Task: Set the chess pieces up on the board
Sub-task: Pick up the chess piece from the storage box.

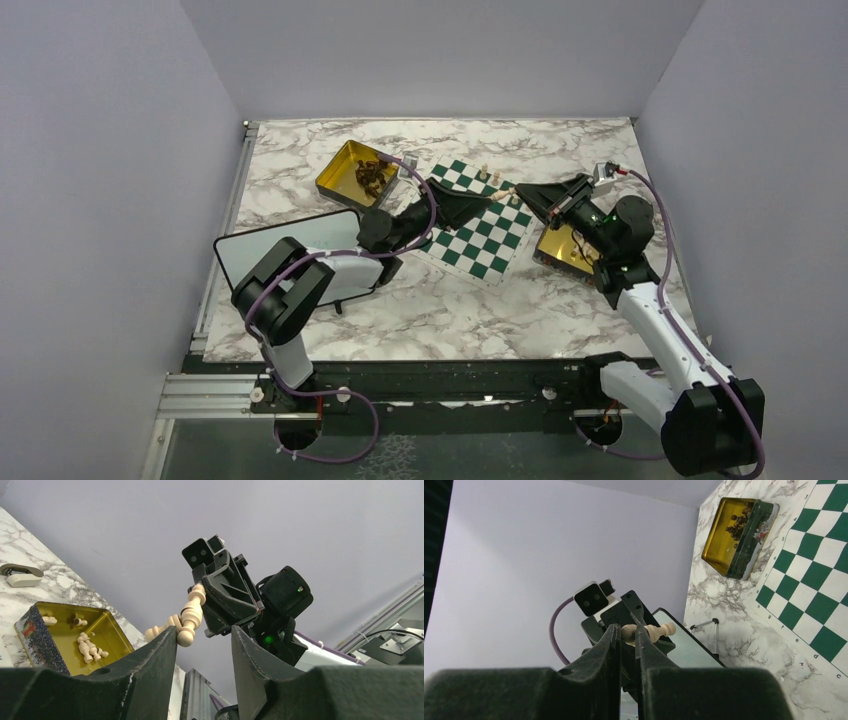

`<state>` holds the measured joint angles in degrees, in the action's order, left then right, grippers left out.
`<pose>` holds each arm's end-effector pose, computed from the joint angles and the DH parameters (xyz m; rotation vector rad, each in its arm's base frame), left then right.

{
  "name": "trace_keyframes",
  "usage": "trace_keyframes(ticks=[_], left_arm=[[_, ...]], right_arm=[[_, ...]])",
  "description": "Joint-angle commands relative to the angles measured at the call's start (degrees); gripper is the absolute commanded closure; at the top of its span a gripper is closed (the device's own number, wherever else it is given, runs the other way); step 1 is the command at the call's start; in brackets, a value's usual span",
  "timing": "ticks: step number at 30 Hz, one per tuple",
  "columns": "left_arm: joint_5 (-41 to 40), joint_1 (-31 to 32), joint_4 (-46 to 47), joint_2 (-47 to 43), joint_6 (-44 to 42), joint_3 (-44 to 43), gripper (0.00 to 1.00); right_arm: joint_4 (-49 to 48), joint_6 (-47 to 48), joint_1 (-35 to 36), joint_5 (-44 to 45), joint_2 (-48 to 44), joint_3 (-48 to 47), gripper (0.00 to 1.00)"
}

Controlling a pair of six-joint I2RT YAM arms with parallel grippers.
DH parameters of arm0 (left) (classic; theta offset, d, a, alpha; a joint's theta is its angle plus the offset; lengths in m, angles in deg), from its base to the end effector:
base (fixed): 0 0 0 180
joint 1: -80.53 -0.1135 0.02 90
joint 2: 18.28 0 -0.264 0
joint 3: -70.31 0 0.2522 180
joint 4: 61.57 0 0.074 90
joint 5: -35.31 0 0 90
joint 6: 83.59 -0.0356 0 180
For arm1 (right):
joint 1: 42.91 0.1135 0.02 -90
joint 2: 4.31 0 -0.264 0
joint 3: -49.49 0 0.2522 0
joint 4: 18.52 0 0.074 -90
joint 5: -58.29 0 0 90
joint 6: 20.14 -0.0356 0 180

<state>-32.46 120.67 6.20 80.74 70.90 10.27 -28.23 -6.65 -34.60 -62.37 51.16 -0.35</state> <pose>0.2598 -0.2367 0.2671 0.1413 1.3006 -1.8102 0.2207 0.0506 0.3137 0.5269 1.6515 1.5410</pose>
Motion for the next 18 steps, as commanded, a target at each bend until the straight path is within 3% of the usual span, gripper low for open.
trace_keyframes(ticks=[1,9,17,18], left_arm=[[-1.92,-0.07,6.82,2.11,1.91,-0.8,0.56],[-1.56,-0.99,8.07,3.99,3.29,-0.48,0.73],[0.1,-2.43,8.84,5.87,3.1,-0.04,1.0],[0.45,-2.81,9.19,6.23,3.56,-0.04,1.0]], right_arm=[[-3.69,-0.72,0.46,0.03,1.32,1.01,0.99],[-3.36,0.32,0.38,0.8,2.02,1.18,0.99],[-3.37,1.95,0.44,0.18,4.53,1.18,0.99],[-3.27,2.54,0.39,0.54,4.64,1.3,0.99]])
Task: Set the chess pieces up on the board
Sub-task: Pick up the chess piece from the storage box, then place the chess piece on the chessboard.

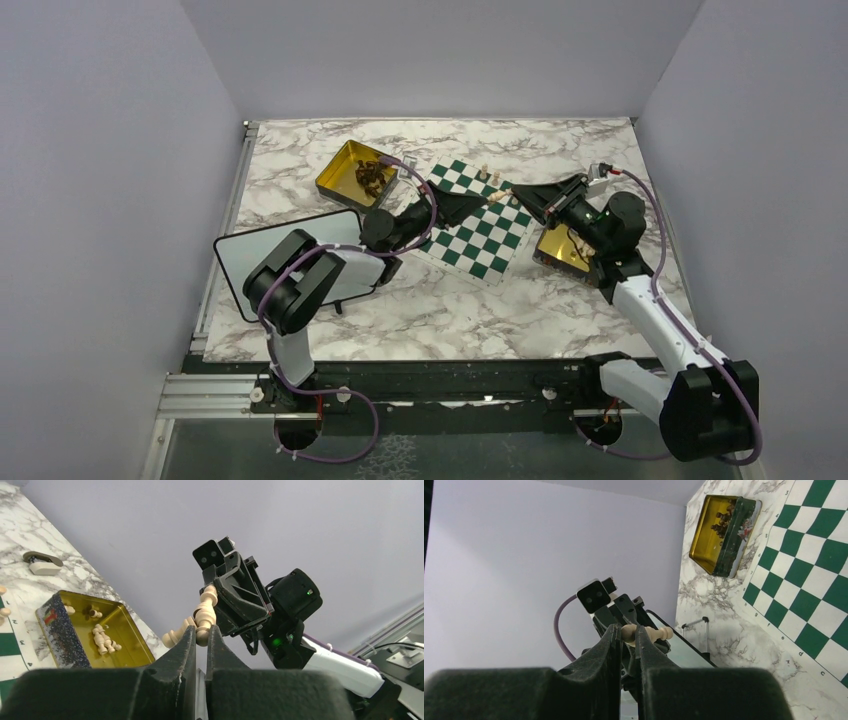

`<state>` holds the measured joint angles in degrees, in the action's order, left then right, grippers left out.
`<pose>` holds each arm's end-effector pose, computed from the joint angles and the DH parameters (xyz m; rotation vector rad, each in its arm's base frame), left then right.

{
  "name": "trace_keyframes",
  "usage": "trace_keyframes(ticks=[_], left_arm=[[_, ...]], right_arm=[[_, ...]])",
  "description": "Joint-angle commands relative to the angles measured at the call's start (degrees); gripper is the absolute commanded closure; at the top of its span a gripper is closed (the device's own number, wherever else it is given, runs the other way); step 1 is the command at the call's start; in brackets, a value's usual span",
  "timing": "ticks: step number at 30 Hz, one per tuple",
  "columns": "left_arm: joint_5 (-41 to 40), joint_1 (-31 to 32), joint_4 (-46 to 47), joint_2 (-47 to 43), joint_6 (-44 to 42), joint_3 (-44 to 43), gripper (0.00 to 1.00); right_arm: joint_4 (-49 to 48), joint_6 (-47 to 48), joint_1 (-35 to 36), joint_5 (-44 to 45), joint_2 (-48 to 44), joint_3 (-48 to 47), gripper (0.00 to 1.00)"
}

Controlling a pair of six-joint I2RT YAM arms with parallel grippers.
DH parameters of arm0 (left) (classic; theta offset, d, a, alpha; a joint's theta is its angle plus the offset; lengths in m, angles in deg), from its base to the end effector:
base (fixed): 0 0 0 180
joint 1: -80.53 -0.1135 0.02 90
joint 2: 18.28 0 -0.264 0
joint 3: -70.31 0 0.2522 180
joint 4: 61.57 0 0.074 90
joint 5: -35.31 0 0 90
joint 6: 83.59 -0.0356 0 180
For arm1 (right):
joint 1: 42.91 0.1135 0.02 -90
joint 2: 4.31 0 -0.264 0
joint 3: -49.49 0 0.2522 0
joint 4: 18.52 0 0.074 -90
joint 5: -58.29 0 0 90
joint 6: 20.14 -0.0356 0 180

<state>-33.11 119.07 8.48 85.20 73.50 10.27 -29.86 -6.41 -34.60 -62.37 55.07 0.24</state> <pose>0.2738 -0.2348 0.2448 0.0677 1.3479 -1.8124 0.2333 0.0524 0.2985 0.5615 1.6941 1.5296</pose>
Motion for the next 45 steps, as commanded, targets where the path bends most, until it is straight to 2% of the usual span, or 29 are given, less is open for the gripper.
trace_keyframes(ticks=[1,7,14,19,26,31,37,42,45], left_arm=[[1.42,-1.6,7.2,2.07,1.4,0.13,1.0],[1.97,-4.81,7.36,2.82,1.47,3.21,1.0],[3.73,-6.42,-2.02,2.85,-2.3,3.3,1.0],[5.05,-6.55,-10.4,1.64,-7.2,2.18,1.0],[6.78,-6.47,-18.28,-0.56,-12.46,0.87,1.0],[8.52,-6.46,-21.68,-1.99,-15.49,0.36,1.0],[9.15,-6.51,-27.82,-5.94,-20.6,0.9,1.0],[10.37,-6.48,-31.96,-8.6,-23.36,1.25,1.0],[11.04,-6.46,-33.94,-10.18,-24.57,1.81,1.0]], right_arm=[[-1.17,3.13,0.39,0.96,0.67,0.7,0.99],[1.34,7.73,0.4,4.05,1.51,1.29,0.99],[3.63,14.95,0.38,5.81,4.61,1.84,0.99],[12.45,29.22,0.39,7.89,6.06,-3.68,0.99],[18.41,50.76,0.4,14.04,8.35,-8.69,0.99],[14.67,60.25,0.43,16.79,11.4,-10.01,0.99],[13.29,68.4,0.39,20.98,19.84,-14.98,0.99],[12.11,71.3,0.47,21.75,27.45,-19.32,0.99],[8.5,72.82,0.51,21.74,30.58,-18.82,0.99]])
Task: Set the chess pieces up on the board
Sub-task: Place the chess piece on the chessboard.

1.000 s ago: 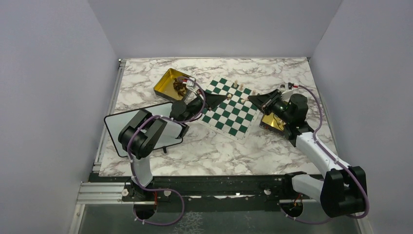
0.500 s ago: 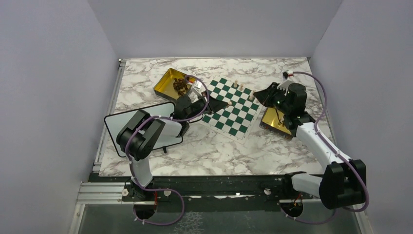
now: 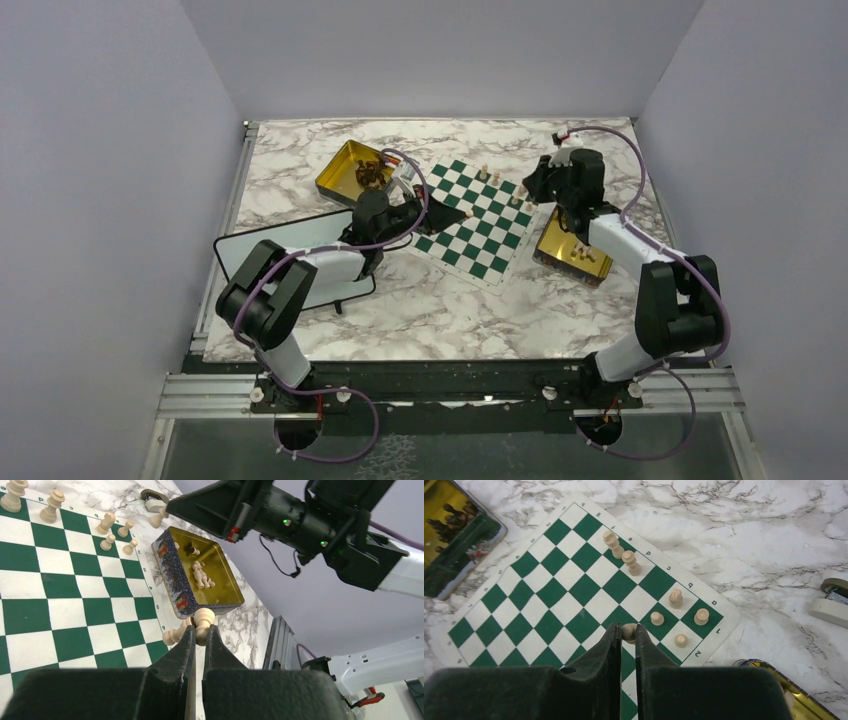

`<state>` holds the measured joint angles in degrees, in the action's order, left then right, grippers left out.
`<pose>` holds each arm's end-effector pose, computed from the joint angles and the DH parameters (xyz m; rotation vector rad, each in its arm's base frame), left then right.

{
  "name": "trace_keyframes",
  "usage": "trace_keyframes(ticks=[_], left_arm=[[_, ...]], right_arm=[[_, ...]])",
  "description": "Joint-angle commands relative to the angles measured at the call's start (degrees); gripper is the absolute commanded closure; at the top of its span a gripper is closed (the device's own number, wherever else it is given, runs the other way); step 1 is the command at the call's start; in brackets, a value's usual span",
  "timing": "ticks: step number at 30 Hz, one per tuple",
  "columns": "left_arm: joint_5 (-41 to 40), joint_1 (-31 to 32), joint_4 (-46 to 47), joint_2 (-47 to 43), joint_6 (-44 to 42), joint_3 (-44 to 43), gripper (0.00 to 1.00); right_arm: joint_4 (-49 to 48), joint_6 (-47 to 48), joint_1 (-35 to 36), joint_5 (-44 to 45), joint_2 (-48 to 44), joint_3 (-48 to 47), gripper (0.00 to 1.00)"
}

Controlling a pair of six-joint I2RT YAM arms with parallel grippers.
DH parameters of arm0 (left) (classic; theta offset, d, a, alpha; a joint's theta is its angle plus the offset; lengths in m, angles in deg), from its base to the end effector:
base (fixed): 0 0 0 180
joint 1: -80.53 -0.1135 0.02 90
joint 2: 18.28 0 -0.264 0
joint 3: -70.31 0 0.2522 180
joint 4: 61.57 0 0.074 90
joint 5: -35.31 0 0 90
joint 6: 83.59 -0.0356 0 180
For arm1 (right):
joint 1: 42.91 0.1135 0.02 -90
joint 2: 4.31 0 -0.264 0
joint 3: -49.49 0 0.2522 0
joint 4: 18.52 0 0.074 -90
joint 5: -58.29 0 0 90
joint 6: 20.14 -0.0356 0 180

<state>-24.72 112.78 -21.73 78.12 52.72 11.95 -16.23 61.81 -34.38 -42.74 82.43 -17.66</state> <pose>0.2889 -0.2033 0.2237 0.2553 1.7269 -1.4479 0.3389 0.0577 0.2519 -0.1361 1.9595 0.3783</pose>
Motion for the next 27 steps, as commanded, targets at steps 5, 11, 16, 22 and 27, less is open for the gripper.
trace_keyframes(ticks=[5,11,16,22,27], left_arm=[[4.6,-0.17,-9.47,-6.39,-6.54,-0.23,1.0],[8.63,-0.17,-13.17,-9.27,-7.01,-0.68,1.0],[11.79,-0.17,-15.19,-10.34,-7.36,-0.56,1.0],[13.51,-0.17,-16.77,-10.56,-8.69,0.09,1.0],[14.97,-0.17,-16.87,-10.26,-8.73,-0.33,1.0]], right_arm=[[-10.48,5.92,0.32,2.19,7.21,-1.33,0.99],[-13.29,6.25,0.96,2.8,10.07,-2.61,0.99],[-14.4,6.44,1.4,3.74,13.37,-4.46,0.96],[-14.33,7.22,2.11,5.0,18.53,-8.28,0.95],[-14.47,7.53,2.74,5.83,21.76,-10.82,0.95]])
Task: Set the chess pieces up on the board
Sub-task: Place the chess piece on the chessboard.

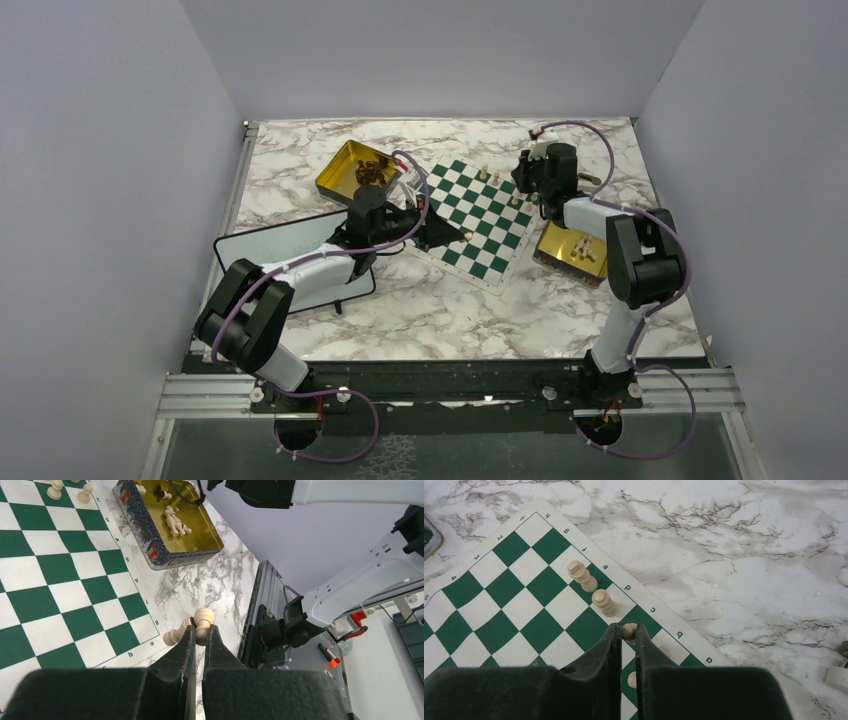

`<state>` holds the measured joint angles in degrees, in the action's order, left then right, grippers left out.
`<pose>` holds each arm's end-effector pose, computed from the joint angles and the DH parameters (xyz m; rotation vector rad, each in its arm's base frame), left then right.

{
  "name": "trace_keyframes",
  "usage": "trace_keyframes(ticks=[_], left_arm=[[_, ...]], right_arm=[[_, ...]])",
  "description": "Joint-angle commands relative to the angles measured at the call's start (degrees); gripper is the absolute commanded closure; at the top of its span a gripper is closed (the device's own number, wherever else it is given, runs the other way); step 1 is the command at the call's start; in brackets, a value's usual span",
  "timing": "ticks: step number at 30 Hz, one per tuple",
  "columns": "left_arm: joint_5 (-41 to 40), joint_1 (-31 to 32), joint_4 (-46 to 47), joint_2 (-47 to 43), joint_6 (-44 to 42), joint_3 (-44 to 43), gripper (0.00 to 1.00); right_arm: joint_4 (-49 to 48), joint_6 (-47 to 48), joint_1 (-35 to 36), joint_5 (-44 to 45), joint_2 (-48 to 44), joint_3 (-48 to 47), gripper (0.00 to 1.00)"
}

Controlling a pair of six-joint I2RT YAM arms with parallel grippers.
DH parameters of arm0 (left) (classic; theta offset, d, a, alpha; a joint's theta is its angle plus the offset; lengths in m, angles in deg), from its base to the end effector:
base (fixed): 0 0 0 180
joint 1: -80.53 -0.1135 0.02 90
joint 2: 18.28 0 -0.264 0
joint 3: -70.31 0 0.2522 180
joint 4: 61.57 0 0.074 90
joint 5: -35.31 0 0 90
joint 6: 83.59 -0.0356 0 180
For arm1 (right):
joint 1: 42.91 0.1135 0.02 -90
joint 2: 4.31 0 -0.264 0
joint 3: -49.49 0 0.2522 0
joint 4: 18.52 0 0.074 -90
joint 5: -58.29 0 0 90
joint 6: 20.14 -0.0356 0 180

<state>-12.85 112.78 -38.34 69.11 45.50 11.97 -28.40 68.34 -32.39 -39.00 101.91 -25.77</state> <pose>0.2651 -0.1954 0.2446 0.5107 1.8257 -1.5003 0.4043 0.0797 0.1979 -0.2371 1.9301 0.2629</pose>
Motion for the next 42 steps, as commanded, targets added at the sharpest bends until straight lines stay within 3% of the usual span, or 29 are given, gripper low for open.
trace_keyframes(ticks=[1,42], left_arm=[[2.99,-0.25,-0.38,-1.35,-1.63,-0.35,1.0],[4.39,-0.35,-1.57,-1.35,-1.12,-1.18,1.0]], right_arm=[[-2.36,0.99,0.81,2.18,2.81,-3.23,0.95],[4.51,-0.92,2.21,5.22,9.37,-8.82,0.91]])
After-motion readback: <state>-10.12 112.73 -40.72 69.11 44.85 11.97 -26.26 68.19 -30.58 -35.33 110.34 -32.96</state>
